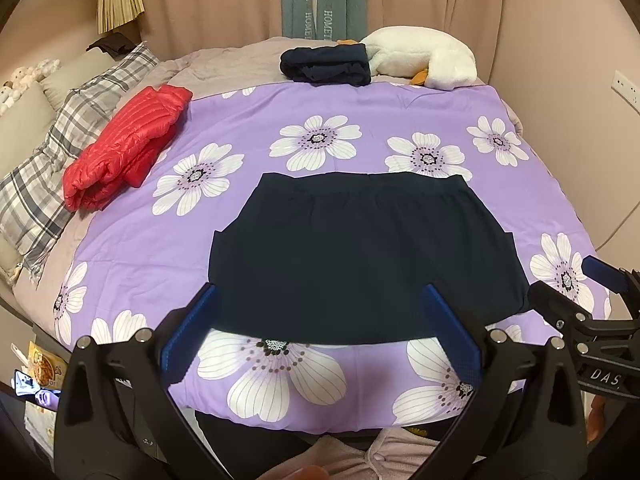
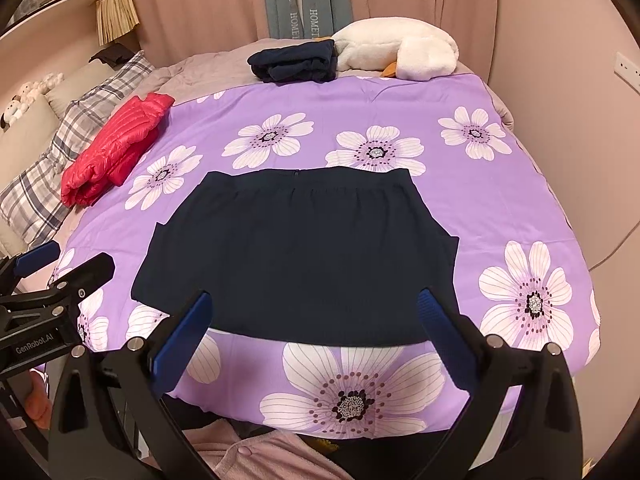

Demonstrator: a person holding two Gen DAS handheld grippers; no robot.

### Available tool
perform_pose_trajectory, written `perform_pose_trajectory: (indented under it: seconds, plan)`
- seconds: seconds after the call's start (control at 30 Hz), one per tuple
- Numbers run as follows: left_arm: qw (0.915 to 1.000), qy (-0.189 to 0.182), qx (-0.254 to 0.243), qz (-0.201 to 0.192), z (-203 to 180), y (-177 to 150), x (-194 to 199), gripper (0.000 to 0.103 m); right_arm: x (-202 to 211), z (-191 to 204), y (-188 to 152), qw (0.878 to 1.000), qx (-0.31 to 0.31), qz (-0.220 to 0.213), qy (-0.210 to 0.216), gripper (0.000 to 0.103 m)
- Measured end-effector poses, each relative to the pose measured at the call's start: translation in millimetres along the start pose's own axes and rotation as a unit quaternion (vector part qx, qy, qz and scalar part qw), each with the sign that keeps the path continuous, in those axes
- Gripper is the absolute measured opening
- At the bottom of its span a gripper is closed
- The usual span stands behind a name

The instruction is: Fold large clothes

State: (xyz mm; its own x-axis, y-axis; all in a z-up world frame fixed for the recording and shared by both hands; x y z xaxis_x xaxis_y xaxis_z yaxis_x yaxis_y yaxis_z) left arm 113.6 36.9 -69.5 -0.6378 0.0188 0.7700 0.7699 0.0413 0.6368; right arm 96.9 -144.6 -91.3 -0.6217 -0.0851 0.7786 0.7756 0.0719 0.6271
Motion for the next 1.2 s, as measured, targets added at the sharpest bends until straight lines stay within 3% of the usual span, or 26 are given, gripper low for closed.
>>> perform_pose_trajectory:
  seconds: [1.2]
  plan:
    - [0.9999, -0.005, -0.004, 0.009, -0.2, -2.4, -1.9, 0.101, 3.3, 1.1, 2.0, 1.0, -0.001, -0.003, -0.001, 0.102]
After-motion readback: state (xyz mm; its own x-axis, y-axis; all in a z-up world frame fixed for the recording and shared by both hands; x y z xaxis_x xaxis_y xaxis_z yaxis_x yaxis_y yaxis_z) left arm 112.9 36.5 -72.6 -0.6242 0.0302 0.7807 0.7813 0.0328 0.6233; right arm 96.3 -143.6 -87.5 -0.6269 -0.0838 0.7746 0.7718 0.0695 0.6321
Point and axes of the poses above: each gripper's, at about its wrist camera, not at the fingertips, and x roughly against the way its jaws point, z to its left, y to its top, the point moved 10 cm from there along -x, roughly the way its jaws point, and after that the axes turned 7 degrees about x, right-handed, at the moved point
